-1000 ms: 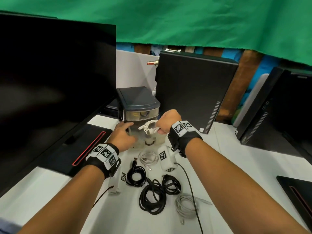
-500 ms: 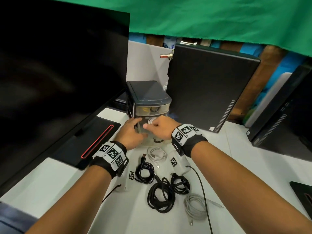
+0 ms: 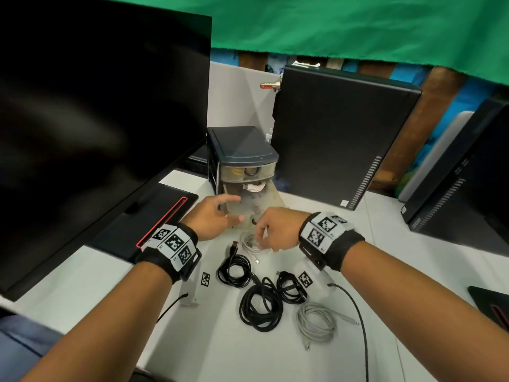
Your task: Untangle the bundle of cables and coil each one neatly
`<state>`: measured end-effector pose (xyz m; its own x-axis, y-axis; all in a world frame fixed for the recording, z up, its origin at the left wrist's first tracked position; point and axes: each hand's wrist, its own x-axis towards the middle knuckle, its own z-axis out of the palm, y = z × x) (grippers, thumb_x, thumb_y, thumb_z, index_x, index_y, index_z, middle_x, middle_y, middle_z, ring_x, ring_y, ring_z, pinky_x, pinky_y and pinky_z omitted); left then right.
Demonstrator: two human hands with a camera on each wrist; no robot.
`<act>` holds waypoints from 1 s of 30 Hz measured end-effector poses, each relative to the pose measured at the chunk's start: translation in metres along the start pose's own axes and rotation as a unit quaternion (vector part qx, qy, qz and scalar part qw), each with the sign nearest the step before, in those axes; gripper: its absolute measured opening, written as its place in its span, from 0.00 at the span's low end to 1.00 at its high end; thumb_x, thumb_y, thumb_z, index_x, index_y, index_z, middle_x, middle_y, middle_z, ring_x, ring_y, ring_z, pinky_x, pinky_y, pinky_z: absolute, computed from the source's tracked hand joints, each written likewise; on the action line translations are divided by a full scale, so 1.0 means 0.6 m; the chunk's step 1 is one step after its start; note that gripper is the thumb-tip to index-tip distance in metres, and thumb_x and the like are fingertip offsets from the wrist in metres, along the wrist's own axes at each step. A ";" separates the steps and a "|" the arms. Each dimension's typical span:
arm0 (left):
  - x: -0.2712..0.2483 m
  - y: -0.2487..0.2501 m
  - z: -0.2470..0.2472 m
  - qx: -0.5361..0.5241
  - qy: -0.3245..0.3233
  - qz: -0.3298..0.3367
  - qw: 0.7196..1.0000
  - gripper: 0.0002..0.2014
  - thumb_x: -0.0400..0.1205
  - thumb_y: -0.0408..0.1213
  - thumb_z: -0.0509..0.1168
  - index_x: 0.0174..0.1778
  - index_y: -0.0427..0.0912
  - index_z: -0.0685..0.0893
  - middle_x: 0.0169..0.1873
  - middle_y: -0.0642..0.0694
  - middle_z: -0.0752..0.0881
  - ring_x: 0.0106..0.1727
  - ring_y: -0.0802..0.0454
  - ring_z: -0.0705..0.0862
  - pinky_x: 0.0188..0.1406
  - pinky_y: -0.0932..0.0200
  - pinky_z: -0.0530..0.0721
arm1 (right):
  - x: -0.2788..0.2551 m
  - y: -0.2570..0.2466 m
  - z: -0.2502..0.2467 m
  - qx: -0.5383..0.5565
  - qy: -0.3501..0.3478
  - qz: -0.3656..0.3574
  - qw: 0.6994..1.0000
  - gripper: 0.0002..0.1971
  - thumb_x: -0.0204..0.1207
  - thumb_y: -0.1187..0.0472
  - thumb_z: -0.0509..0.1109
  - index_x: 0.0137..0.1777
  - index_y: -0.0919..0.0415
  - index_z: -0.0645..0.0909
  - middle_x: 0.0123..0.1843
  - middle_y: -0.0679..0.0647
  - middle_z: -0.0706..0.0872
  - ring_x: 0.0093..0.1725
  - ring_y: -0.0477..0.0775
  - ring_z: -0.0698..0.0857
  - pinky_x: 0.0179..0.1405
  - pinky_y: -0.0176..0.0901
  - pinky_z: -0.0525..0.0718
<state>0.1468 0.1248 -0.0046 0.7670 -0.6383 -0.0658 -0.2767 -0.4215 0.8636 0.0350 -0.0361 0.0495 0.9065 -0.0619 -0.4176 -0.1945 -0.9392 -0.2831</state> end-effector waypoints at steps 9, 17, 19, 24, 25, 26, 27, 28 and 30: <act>-0.007 0.003 0.005 -0.005 0.031 -0.011 0.999 0.20 0.86 0.46 0.66 0.76 0.56 0.78 0.75 0.47 0.79 0.75 0.40 0.78 0.72 0.47 0.76 | 0.039 0.043 0.065 -0.154 0.027 0.020 0.988 0.19 0.71 0.62 0.70 0.62 0.51 0.86 0.62 0.54 0.87 0.57 0.61 0.87 0.52 0.45 0.85; -0.029 -0.013 0.025 -0.085 0.046 -0.017 0.995 0.22 0.88 0.47 0.63 0.79 0.62 0.72 0.68 0.56 0.74 0.72 0.47 0.78 0.74 0.40 0.78 | 0.004 0.116 0.033 -0.144 0.028 0.090 0.985 0.08 0.66 0.59 0.69 0.43 0.60 0.86 0.46 0.57 0.91 0.43 0.59 0.89 0.46 0.52 0.91; -0.033 -0.012 0.030 -0.117 0.046 -0.021 0.992 0.23 0.88 0.47 0.63 0.80 0.64 0.71 0.71 0.54 0.74 0.66 0.50 0.80 0.66 0.44 0.83 | -0.011 0.138 0.017 -0.135 0.047 0.097 0.985 0.07 0.69 0.60 0.70 0.44 0.60 0.87 0.49 0.56 0.91 0.43 0.55 0.87 0.44 0.47 0.88; -0.035 -0.005 0.030 -0.142 0.046 -0.020 0.989 0.26 0.88 0.44 0.64 0.82 0.62 0.68 0.77 0.48 0.73 0.58 0.58 0.82 0.59 0.46 0.85 | -0.059 0.153 -0.075 -0.098 0.117 0.119 0.981 0.04 0.77 0.57 0.75 0.46 0.55 0.90 0.47 0.51 0.89 0.45 0.53 0.85 0.47 0.41 0.81; -0.035 -0.005 0.030 -0.155 0.046 -0.023 0.987 0.27 0.88 0.43 0.64 0.83 0.62 0.66 0.79 0.47 0.73 0.62 0.55 0.81 0.59 0.47 0.85 | -0.066 0.142 -0.094 -0.079 0.141 0.116 0.980 0.03 0.77 0.57 0.75 0.45 0.55 0.90 0.44 0.51 0.88 0.44 0.53 0.85 0.46 0.42 0.81; -0.035 -0.004 0.030 -0.173 0.047 -0.029 0.983 0.28 0.87 0.42 0.64 0.83 0.62 0.65 0.80 0.45 0.72 0.68 0.50 0.79 0.61 0.47 0.84 | -0.069 0.127 -0.108 -0.057 0.167 0.108 0.978 0.03 0.77 0.57 0.75 0.44 0.54 0.89 0.41 0.51 0.87 0.43 0.53 0.85 0.44 0.42 0.80; -0.036 -0.005 0.031 -0.195 0.049 -0.038 0.979 0.30 0.87 0.41 0.65 0.84 0.62 0.63 0.81 0.44 0.71 0.73 0.47 0.77 0.65 0.46 0.83 | -0.067 0.106 -0.118 -0.037 0.187 0.093 0.977 0.03 0.78 0.57 0.74 0.44 0.53 0.89 0.40 0.50 0.87 0.42 0.52 0.85 0.41 0.41 0.80; -0.036 -0.004 0.033 -0.217 0.053 -0.047 0.974 0.31 0.87 0.39 0.65 0.84 0.61 0.62 0.81 0.43 0.71 0.75 0.45 0.76 0.68 0.44 0.82 | -0.060 0.082 -0.121 -0.024 0.200 0.075 0.977 0.04 0.79 0.57 0.73 0.44 0.52 0.89 0.39 0.50 0.87 0.41 0.51 0.85 0.38 0.41 0.80; -0.038 -0.003 0.036 -0.246 0.060 -0.064 0.965 0.33 0.87 0.38 0.66 0.85 0.60 0.61 0.79 0.44 0.74 0.75 0.44 0.77 0.70 0.42 0.80 | -0.031 0.034 -0.114 -0.026 0.202 0.044 0.978 0.04 0.79 0.58 0.72 0.45 0.51 0.89 0.40 0.50 0.87 0.40 0.52 0.85 0.36 0.41 0.80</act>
<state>0.1172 0.1263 -0.0158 0.8466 -0.5094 -0.1540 0.1096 -0.1163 0.9872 0.0396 -0.0772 0.1107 0.9630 -0.2625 -0.0603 -0.2693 -0.9394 -0.2121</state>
